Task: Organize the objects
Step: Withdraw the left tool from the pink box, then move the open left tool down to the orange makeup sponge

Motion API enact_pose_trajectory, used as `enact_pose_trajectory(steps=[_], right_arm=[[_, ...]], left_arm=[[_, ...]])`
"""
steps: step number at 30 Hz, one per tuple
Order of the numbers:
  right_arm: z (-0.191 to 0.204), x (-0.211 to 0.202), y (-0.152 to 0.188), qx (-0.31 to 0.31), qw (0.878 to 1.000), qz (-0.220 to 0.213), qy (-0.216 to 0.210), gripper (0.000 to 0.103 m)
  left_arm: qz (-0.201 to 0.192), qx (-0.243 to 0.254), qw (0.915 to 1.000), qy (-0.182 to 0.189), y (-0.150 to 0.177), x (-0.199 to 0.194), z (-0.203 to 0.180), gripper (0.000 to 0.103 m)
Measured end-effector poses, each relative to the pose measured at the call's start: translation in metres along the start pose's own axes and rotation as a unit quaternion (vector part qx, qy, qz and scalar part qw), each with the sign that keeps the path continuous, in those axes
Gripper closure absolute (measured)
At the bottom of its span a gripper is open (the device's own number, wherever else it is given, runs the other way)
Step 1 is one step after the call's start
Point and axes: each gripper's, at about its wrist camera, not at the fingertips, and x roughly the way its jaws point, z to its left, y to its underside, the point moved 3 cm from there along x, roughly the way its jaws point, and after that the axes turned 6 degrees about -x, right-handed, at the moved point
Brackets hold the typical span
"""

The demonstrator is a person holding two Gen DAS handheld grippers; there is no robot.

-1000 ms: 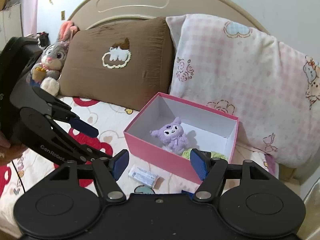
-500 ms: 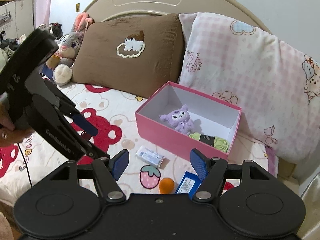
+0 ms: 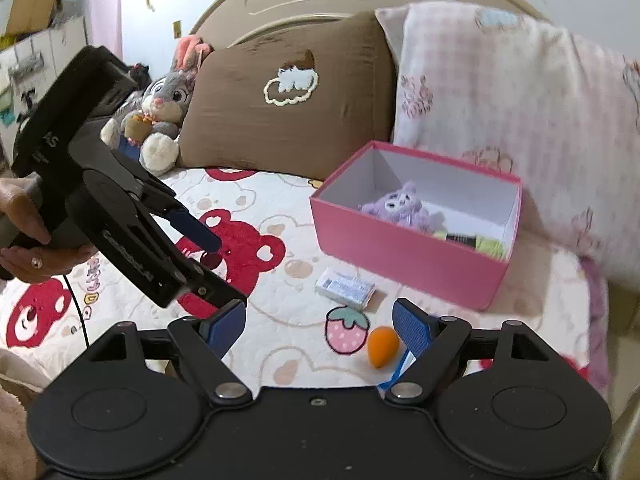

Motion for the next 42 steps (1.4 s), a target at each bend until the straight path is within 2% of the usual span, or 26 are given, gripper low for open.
enact_pose_trajectory(steps=[2, 4, 8, 10, 13, 18, 20, 23, 25, 28, 31, 33, 36, 40, 42], right_arm=[[-0.003, 0.012, 0.011, 0.005, 1.0, 0.017, 0.016, 0.012], [-0.007, 0.021, 0.02, 0.01, 0.999, 0.026, 0.034, 0.012], [-0.015, 0.037, 0.037, 0.018, 0.999, 0.038, 0.033, 0.012], [-0.018, 0.046, 0.041, 0.013, 0.997, 0.047, 0.054, 0.012], [-0.017, 0.057, 0.045, -0.007, 0.997, 0.04, 0.059, 0.012], [-0.013, 0.074, 0.045, -0.035, 0.998, 0.049, 0.024, 0.012], [-0.013, 0.083, 0.046, -0.03, 0.998, 0.055, 0.017, 0.012], [-0.017, 0.095, 0.049, -0.007, 0.998, 0.057, -0.015, 0.012], [-0.019, 0.106, 0.051, -0.002, 0.998, 0.067, -0.009, 0.012], [-0.021, 0.117, 0.054, 0.009, 0.998, 0.069, 0.004, 0.012], [-0.024, 0.122, 0.058, 0.037, 0.997, 0.07, -0.001, 0.012], [-0.022, 0.125, 0.061, 0.03, 0.996, 0.078, 0.003, 0.012], [-0.024, 0.13, 0.066, 0.03, 0.996, 0.077, 0.022, 0.012], [-0.04, 0.137, 0.069, 0.065, 0.995, 0.053, 0.046, 0.013], [-0.041, 0.143, 0.071, 0.045, 0.996, 0.051, 0.065, 0.014]], left_arm=[[0.011, -0.003, 0.9999, -0.003, 0.003, 0.009, 0.003, 0.011], [0.023, -0.011, 0.9997, -0.005, 0.006, 0.018, 0.008, 0.011], [0.028, -0.029, 0.9992, 0.004, 0.011, 0.035, 0.019, 0.011], [0.032, -0.031, 0.999, -0.004, 0.012, 0.041, 0.024, 0.011], [0.01, -0.051, 0.9986, -0.01, 0.012, 0.046, 0.031, 0.011], [-0.037, -0.093, 0.9948, 0.023, 0.011, 0.057, 0.037, 0.011], [-0.049, -0.107, 0.9928, 0.021, 0.01, 0.065, 0.037, 0.011], [-0.068, -0.107, 0.9918, 0.013, 0.009, 0.078, 0.033, 0.011], [-0.093, -0.105, 0.9901, 0.015, 0.009, 0.083, 0.03, 0.011], [-0.138, -0.092, 0.9855, 0.036, 0.006, 0.093, 0.028, 0.011], [-0.14, -0.09, 0.9852, 0.04, 0.0, 0.104, 0.026, 0.011], [-0.123, -0.089, 0.9873, 0.046, -0.003, 0.114, 0.024, 0.011], [-0.095, -0.079, 0.9917, 0.034, -0.001, 0.129, 0.018, 0.011], [-0.097, -0.044, 0.9943, 0.011, 0.005, 0.142, 0.008, 0.012], [-0.104, -0.046, 0.9935, 0.006, 0.006, 0.145, 0.008, 0.012]])
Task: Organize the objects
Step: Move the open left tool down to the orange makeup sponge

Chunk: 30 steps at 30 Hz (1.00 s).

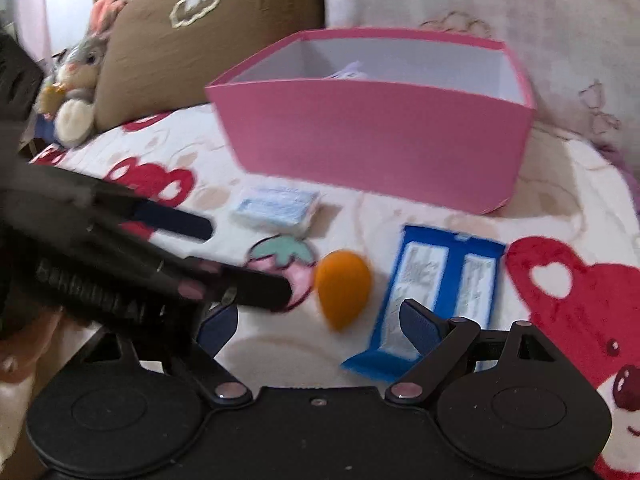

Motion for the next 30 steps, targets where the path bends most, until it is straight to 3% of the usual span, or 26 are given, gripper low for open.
enact_pose_trajectory(steps=[6, 10, 14, 16, 17, 23, 30], right_arm=[[0.009, 0.007, 0.007, -0.03, 0.999, -0.023, 0.018, 0.025], [0.014, 0.011, 0.011, -0.053, 0.998, -0.022, 0.024, 0.028], [0.015, 0.017, 0.012, -0.066, 0.997, -0.017, 0.022, 0.028], [0.015, 0.02, 0.012, -0.066, 0.997, -0.015, 0.022, 0.035], [0.014, 0.022, 0.013, -0.062, 0.998, -0.009, 0.021, 0.045], [0.01, 0.023, 0.013, -0.045, 0.998, 0.007, 0.031, 0.07], [0.012, 0.012, 0.011, -0.037, 0.999, 0.002, 0.037, 0.072]], left_arm=[[-0.013, -0.013, 0.9997, 0.013, 0.004, 0.013, -0.002, 0.019], [-0.007, -0.039, 0.9983, 0.042, 0.006, 0.021, -0.003, 0.039], [-0.007, -0.04, 0.9982, 0.043, 0.006, 0.028, -0.006, 0.057], [-0.003, -0.05, 0.9971, 0.058, 0.006, 0.029, -0.006, 0.069], [0.0, -0.054, 0.9964, 0.065, 0.006, 0.03, -0.005, 0.074], [0.007, -0.065, 0.9948, 0.078, 0.008, 0.032, -0.006, 0.077], [0.004, -0.051, 0.9958, 0.076, 0.007, 0.025, -0.012, 0.077]])
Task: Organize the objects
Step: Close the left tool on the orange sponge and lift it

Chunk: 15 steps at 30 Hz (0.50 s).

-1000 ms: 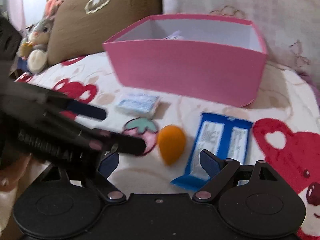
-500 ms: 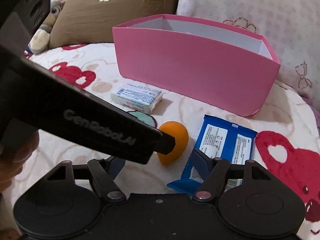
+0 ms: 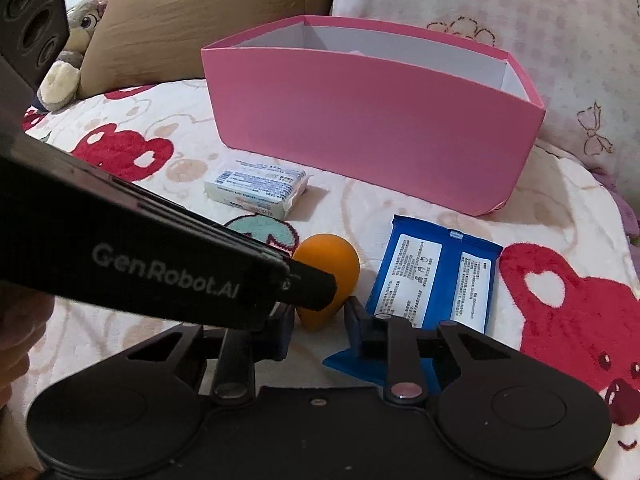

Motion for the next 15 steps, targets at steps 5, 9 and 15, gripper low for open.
enact_pose_trajectory(steps=[5, 9, 15], right_arm=[[0.003, -0.003, -0.002, -0.005, 1.0, -0.009, 0.0, 0.073], [0.008, -0.008, -0.003, -0.015, 1.0, -0.019, 0.001, 0.073], [0.011, -0.005, -0.004, -0.02, 1.0, -0.011, -0.008, 0.072]], left_arm=[[-0.001, 0.003, 1.0, 0.0, 0.0, -0.008, 0.001, 0.077], [-0.001, 0.006, 1.0, 0.001, 0.0, -0.015, 0.002, 0.077], [0.004, -0.01, 0.9999, -0.011, -0.004, -0.01, 0.011, 0.065]])
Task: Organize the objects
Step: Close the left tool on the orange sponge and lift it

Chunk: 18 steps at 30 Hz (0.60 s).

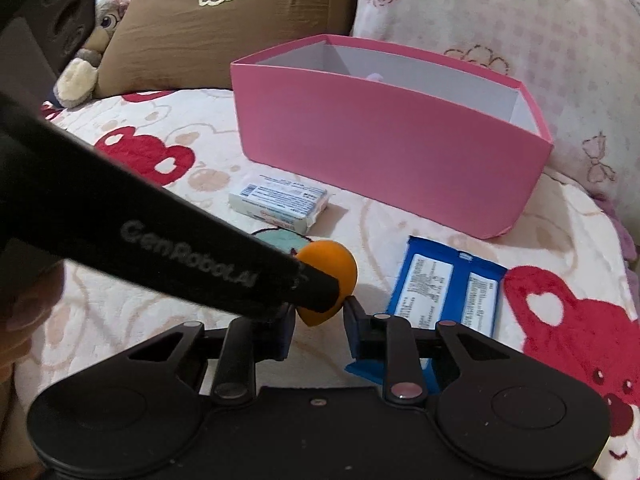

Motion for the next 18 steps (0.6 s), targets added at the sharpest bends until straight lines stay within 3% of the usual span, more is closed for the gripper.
enact_pose_trajectory(steps=[3, 6, 10, 11, 18], right_arm=[[-0.004, 0.008, 0.004, 0.006, 1.0, 0.003, 0.001, 0.065], [-0.01, 0.016, 0.007, 0.019, 1.0, 0.006, -0.006, 0.059], [-0.014, 0.022, 0.01, 0.038, 0.999, 0.005, -0.023, 0.061], [-0.013, 0.022, 0.011, 0.036, 0.999, 0.004, -0.028, 0.066], [-0.007, 0.005, 0.005, 0.033, 0.999, -0.005, -0.022, 0.067]], left_arm=[[0.003, -0.016, 0.9999, 0.005, -0.003, 0.008, 0.008, 0.062], [0.004, -0.036, 0.9991, 0.023, -0.001, 0.012, 0.013, 0.066], [0.007, -0.059, 0.9974, 0.04, 0.006, 0.016, 0.019, 0.071], [0.006, -0.058, 0.9975, 0.04, 0.008, 0.015, 0.018, 0.071], [-0.006, -0.043, 0.9981, 0.044, 0.009, -0.002, 0.009, 0.071]])
